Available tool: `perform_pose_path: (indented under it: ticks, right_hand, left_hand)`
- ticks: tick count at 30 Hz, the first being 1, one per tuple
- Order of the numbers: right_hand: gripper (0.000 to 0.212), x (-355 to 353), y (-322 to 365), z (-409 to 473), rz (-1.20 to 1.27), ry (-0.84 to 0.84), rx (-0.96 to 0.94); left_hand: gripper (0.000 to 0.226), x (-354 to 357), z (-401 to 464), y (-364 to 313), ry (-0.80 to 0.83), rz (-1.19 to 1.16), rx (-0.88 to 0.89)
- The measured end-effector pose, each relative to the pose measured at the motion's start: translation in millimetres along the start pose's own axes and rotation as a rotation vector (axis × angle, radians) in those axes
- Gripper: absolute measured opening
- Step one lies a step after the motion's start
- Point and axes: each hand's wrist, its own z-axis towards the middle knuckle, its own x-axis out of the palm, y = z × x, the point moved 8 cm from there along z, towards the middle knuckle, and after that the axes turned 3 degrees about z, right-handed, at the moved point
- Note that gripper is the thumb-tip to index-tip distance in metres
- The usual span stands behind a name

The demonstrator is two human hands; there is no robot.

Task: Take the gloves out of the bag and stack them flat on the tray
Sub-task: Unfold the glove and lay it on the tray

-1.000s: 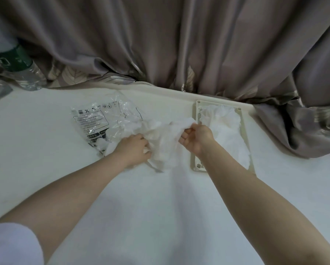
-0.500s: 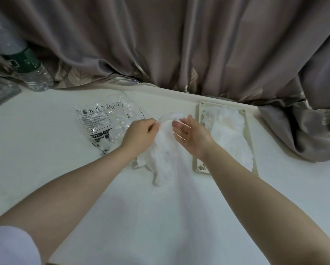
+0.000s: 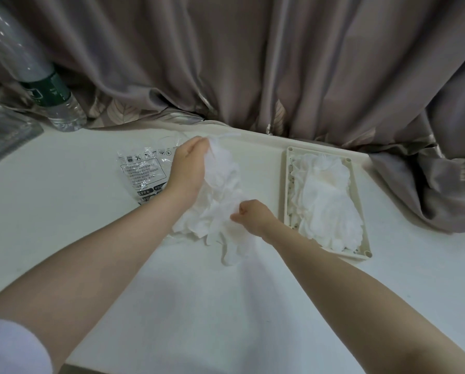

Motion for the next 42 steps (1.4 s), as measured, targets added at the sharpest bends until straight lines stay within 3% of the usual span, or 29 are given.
perform_pose_path:
  ticks: [3,4,6,7,9,11,13,17,19,21,24,28,30,33,37,40,42]
  right_hand:
    - [0.021,-10.7,5.3,-5.3,-0.078,-0.032,-0.006]
    - [0.027,-21.9,8.6,-9.2,-0.027,-0.11,-0.031]
    - [0.032,-45.7,14.0,-22.8,0.28,-0.255,-0.103]
    - [0.024,-53.8,12.7,-26.7,0.525,-0.274,-0.126]
    - [0.02,-60.1,3.2,-36.4,1.026,-0.131,-0.103]
    - [0.024,-60.2,-4.6,-43.6,1.247,0.055,-0.072]
    - [0.031,-65.2,-17.9,-50.8,1.176,0.066,-0.073]
    - [0.019,-95.6,-46.4,-65.3,1.186,-0.122,-0.09]
    - [0.015,-110.6,-66.9,-72.7,1.251,-0.208,-0.021]
    - [0.016,-126.1,-90.2,-80.4,1.14,-0.307,0.075]
    - [0.02,-140.6,-100.5,-92.5,1.042,-0.291,0.07]
    - [0.026,-150.2,-93.7,-101.2,0.853,-0.188,-0.035]
    - [0.024,-156.8,-93.7,-105.4,0.815,-0.159,-0.09]
    - [0.021,-166.8,-100.3,-109.8,0.935,-0.18,-0.109]
    - [0.024,-173.3,-105.6,-115.2,1.069,-0.104,-0.127]
    - [0.04,-181.0,-106.8,-119.4,1.044,-0.049,-0.138]
    - [0.036,-191.1,-109.1,-123.6,0.994,-0.06,-0.178]
  left_hand:
    - [0.023,11.9,-1.4,23.5,0.021,-0.207,-0.3]
    - [0.02,17.6,-3.0,34.6,0.041,-0.281,-0.394]
    - [0.018,27.6,-8.2,52.2,0.077,-0.339,-0.515]
    - [0.021,30.2,-11.0,58.6,0.092,-0.331,-0.551]
    - [0.026,46.0,-21.5,67.2,0.139,-0.311,-0.607]
    - [0.025,61.4,-30.0,70.7,0.175,-0.31,-0.637]
    - [0.025,77.0,-36.5,68.2,0.225,-0.31,-0.623]
    - [0.044,103.9,-49.6,67.6,0.341,-0.307,-0.596]
    - [0.049,110.9,-52.6,73.4,0.361,-0.156,-0.565]
    - [0.044,117.1,-55.7,78.0,0.367,0.083,-0.504]
    - [0.038,136.6,-62.2,62.9,0.442,0.304,-0.241]
    - [0.069,189.6,-102.8,27.5,0.835,0.453,0.221]
    - [0.073,208.1,-119.3,21.8,0.911,0.539,0.339]
    - [0.056,217.4,-123.8,21.7,0.85,0.609,0.346]
    - [0.004,219.2,-128.1,15.0,0.732,0.523,0.309]
    - [0.016,221.0,-127.1,12.3,0.721,0.29,0.108]
    - [0.021,221.8,-126.2,10.1,0.713,0.163,-0.036]
